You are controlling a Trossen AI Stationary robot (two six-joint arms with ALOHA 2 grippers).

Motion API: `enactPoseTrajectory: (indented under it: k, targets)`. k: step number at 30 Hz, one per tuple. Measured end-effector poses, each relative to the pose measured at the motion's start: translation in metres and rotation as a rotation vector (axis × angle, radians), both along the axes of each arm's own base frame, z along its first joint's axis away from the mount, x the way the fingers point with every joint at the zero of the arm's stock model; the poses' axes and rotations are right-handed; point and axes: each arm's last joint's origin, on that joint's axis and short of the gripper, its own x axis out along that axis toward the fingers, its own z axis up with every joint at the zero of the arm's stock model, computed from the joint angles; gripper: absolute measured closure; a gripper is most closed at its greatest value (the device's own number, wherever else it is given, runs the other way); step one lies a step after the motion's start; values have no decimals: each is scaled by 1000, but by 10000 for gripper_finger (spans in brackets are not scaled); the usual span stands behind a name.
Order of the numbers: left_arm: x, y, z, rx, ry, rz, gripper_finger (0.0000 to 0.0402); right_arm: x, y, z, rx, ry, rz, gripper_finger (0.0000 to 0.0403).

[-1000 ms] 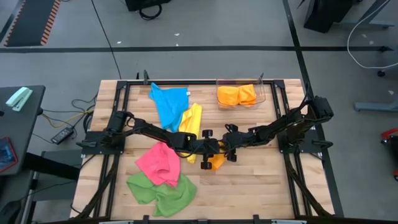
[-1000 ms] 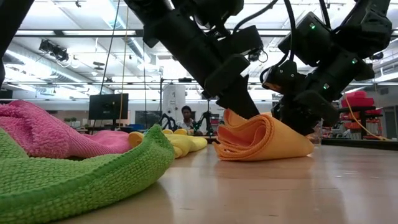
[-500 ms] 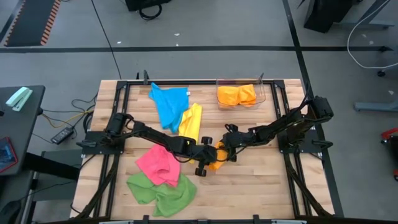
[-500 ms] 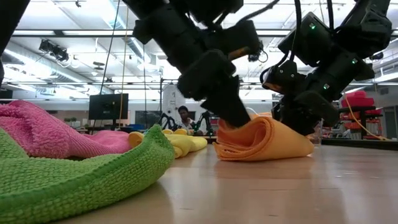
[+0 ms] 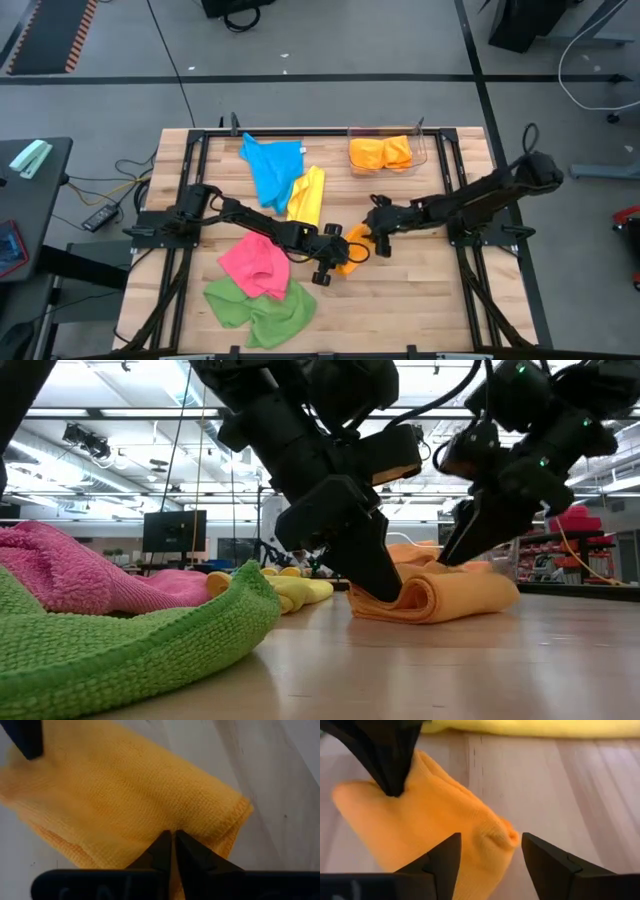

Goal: Fold microfiber towels
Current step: Fold the orange microfiber cloth

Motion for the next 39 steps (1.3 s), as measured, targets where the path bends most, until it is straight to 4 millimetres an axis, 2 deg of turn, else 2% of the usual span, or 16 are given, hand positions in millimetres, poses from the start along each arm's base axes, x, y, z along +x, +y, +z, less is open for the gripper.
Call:
enactPoseTrajectory:
  k: [3,9,16,23,28,34,39]
  targets:
    - [0,0,0,0,0,-1,372,-4,3,8,7,-20,16,176]
    - [1,2,-1,-1,-2,1,369,-5,24,18,-8,-95,188,176]
    - [1,2,-2,-3,-9,2,371,-1,42,5,-36,-83,286,176]
    - [2,2,-2,-5,-12,4,376,4,44,-19,-50,6,288,175]
    - [1,2,-2,-5,-12,3,367,0,41,-25,-21,88,243,177]
    - [2,2,-2,-7,-15,5,373,-4,39,-25,7,142,238,178]
    - [2,2,-2,-9,-14,9,377,-13,37,-18,34,175,218,178]
